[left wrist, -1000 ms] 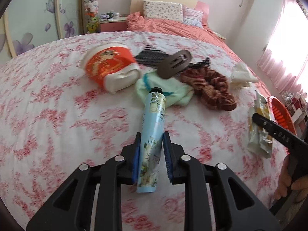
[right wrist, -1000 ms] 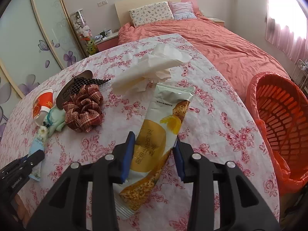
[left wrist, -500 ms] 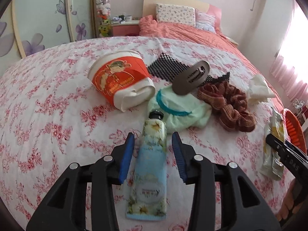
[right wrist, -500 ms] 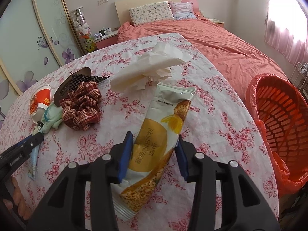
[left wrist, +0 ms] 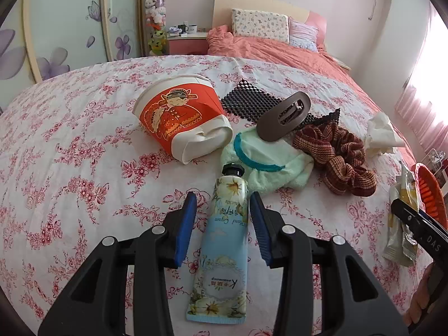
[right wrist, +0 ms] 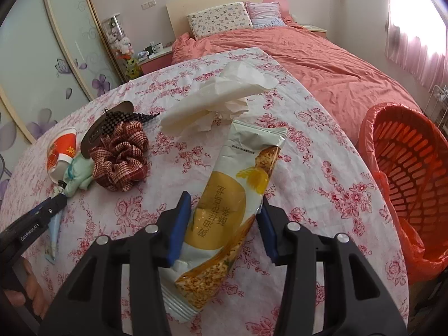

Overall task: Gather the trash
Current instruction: 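Lift the snack wrapper with right tool while left tool lifts the tube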

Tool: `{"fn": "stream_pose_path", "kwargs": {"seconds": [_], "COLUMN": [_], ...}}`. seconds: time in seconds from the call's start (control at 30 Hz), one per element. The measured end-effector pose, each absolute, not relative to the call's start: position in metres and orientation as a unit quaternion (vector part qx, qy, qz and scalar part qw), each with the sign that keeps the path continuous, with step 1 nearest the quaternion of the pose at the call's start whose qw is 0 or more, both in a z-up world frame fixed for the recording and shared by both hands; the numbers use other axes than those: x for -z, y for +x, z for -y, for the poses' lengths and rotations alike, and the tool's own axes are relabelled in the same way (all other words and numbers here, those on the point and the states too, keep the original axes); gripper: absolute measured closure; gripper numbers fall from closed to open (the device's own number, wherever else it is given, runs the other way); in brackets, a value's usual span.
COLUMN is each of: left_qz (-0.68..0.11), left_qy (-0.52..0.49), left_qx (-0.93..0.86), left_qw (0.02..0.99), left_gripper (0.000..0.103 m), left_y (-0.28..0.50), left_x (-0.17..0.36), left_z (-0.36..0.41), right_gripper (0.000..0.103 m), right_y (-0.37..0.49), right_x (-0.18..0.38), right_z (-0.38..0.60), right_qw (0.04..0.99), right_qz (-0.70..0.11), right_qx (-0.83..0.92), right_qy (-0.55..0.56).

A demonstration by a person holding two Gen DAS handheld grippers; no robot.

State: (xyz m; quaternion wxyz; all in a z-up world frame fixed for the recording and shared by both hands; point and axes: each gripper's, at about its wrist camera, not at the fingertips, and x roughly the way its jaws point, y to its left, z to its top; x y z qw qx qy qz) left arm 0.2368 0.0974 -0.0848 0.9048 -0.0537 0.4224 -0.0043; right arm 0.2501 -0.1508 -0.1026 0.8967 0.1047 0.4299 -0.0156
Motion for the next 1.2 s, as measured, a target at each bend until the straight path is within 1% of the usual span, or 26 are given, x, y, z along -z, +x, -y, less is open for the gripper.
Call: {"fn": "stream_pose_path", "kwargs": {"seconds": [0.6, 0.87, 0.97, 1.0, 1.03, 1.2], "left_qz": [-0.420, -0.427, -0.428, -0.428, -0.427, -0.425], "left_qy": [-0.069, -0.018, -0.008, -0.006, -0.004, 0.000], "left_qx": [0.011, -0.004, -0.010, -0.010, -0.011, -0.006], "left_qw": [0.905, 0.904, 0.904, 0.904, 0.904, 0.905], "left_gripper": [0.062, 0.062, 0.066, 0.069, 0.075, 0.075], "left_y": [0.235, 0.239, 0.239, 0.240, 0.240, 0.241], "left_x": [0.085, 0.085, 0.085, 0.085, 0.085, 0.084], "left_z": [-0.100, -0.084, -0.082, -0.083, -0.084, -0.086], "right_gripper": [0.057, 0.056, 0.056, 0.057, 0.058, 0.072], "right_y": [0.250, 0.254, 0.258, 0.259, 0.260, 0.260], "right_x": [0.102, 0.103, 0.103, 0.103, 0.103, 0.102], "right_z": [0.149, 0.137, 0.137, 0.137, 0.137, 0.143], "right_qw": [0.897, 0.896, 0.895, 0.895, 0.895, 0.897], "right_qz": [-0.430, -0.439, -0.439, -0.439, -0.439, -0.434], "right_qx": [0.017, 0.041, 0.049, 0.051, 0.053, 0.044], "right_qy": [0.103, 0.058, 0.054, 0.054, 0.054, 0.069]}}
